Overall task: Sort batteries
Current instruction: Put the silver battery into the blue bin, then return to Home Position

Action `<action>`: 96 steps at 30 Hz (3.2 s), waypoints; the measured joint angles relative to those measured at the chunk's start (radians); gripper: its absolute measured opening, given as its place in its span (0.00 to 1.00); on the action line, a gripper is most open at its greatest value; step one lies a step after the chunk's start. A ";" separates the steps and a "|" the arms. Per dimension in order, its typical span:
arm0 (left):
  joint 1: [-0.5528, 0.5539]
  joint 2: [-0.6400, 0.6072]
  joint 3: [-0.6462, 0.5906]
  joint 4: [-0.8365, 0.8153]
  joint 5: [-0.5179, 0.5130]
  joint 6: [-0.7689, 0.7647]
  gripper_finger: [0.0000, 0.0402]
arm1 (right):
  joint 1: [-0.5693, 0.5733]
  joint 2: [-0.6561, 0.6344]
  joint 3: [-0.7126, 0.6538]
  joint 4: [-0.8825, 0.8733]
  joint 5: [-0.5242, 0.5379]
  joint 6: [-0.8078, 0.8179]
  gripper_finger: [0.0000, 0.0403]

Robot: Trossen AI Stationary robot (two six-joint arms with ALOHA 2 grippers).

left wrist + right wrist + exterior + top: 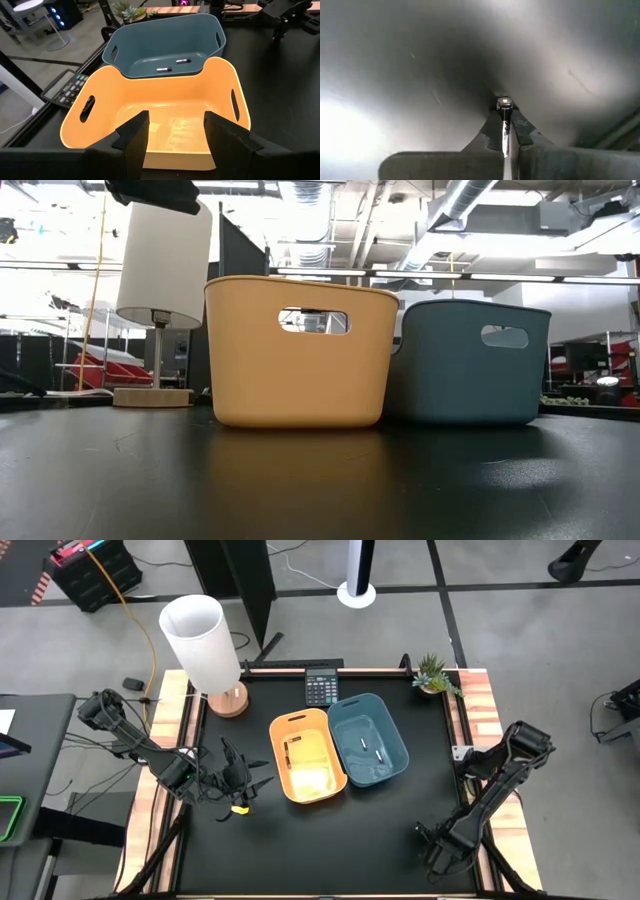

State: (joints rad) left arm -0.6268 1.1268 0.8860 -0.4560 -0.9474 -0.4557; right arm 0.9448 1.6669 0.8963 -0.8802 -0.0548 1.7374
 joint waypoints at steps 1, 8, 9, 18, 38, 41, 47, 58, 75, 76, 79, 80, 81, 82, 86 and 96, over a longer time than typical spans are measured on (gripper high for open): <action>0.000 0.000 0.000 0.000 0.000 0.000 0.46 | -0.001 0.000 0.004 -0.001 0.010 0.000 0.01; 0.000 0.000 0.000 0.000 0.000 0.000 0.46 | -0.039 0.000 0.037 0.000 0.094 -0.047 0.01; 0.000 0.000 0.000 0.000 0.000 0.000 0.46 | -0.048 0.000 0.042 -0.002 0.102 -0.063 0.01; 0.000 0.000 0.000 0.000 0.000 -0.001 0.46 | -0.120 -0.001 0.056 0.004 0.147 -0.184 0.01; 0.000 0.000 0.000 -0.001 0.000 -0.001 0.46 | -0.236 -0.152 0.165 -0.071 0.431 -0.418 0.01; 0.000 0.000 0.000 0.000 0.000 -0.002 0.46 | -0.277 -0.183 0.202 -0.099 0.503 -0.491 0.01; 0.000 0.000 0.000 0.000 0.000 -0.011 0.46 | -0.422 -0.228 0.255 -0.112 0.648 -0.705 0.01; 0.000 0.000 0.000 -0.001 0.000 -0.028 0.46 | -0.672 -0.241 0.262 -0.001 0.660 -1.029 0.27; -0.064 -0.025 -0.004 0.023 -0.065 0.118 0.29 | -0.414 -0.549 -0.033 0.400 0.913 -1.318 0.14; -0.063 -0.029 -0.014 0.058 -0.046 0.148 0.24 | -0.397 -0.582 -0.069 0.448 0.913 -1.354 0.07; -0.042 -0.052 -0.089 0.279 0.050 0.289 0.09 | -0.359 -0.676 -0.179 0.624 0.910 -1.484 0.03; -0.028 -0.061 -0.122 0.372 0.100 0.343 0.05 | -0.350 -0.709 -0.218 0.696 0.898 -1.539 0.03; -0.011 -0.072 -0.161 0.467 0.152 0.393 0.03 | -0.344 -0.737 -0.256 0.771 0.876 -1.601 0.03; 0.008 -0.084 -0.199 0.547 0.201 0.440 0.02 | -0.343 -0.766 -0.293 0.864 0.842 -1.671 0.02; 0.098 -0.135 -0.335 0.769 0.305 0.547 0.01 | -0.392 -0.859 -0.433 1.209 0.670 -1.913 0.01; 0.359 -0.319 -0.642 1.033 0.549 0.554 0.00 | -0.687 -1.023 -0.688 1.427 0.301 -1.973 0.00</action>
State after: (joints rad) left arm -0.2680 0.8078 0.2439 0.5767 -0.3987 0.0986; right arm 0.2574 0.6437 0.2087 0.5469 0.2464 -0.2351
